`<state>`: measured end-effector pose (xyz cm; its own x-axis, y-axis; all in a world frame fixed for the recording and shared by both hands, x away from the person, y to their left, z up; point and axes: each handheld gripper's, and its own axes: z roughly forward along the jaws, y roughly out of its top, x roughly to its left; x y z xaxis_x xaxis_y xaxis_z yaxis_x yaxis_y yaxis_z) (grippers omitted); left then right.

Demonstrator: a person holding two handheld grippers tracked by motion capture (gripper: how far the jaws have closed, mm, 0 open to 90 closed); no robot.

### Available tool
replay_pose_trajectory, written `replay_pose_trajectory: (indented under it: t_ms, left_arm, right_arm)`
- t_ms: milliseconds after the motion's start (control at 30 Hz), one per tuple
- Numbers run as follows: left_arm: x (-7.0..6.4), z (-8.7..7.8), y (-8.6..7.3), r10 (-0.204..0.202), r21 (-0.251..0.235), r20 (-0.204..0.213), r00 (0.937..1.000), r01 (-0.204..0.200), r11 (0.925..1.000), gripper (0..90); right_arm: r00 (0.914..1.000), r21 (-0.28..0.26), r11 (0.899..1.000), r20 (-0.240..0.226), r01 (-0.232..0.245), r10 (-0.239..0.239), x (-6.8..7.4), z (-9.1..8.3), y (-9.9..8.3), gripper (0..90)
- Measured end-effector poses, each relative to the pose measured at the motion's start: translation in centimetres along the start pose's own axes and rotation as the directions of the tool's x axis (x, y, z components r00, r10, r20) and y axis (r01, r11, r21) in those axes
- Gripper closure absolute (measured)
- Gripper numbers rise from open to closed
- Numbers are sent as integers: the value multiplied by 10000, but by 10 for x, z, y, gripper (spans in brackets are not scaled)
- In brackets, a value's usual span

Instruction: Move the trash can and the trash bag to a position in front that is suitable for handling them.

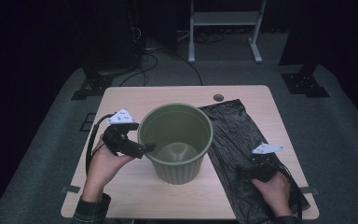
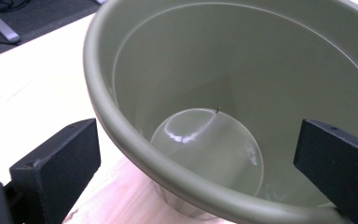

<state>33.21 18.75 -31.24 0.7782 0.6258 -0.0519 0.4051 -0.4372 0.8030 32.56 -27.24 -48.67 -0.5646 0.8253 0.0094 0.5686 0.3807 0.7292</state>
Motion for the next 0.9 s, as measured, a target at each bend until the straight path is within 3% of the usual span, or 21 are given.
replay_pose_trajectory:
  t_ms: [300,533,900]
  left_arm:
    - [4,-18,8,-100,-435,-413,9991,82,9990,0]
    - [4,-46,0,-275,-709,-753,9968,222,9972,0]
    - [5,-65,-28,-694,-743,-1187,9905,609,9954,0]
  right_arm:
    - [10000,2,10000,9,10,-10,0,0,0,104]
    - [10000,4,10000,9,12,-12,0,0,0,104]
    - [10000,4,10000,9,3,-3,0,0,0,104]
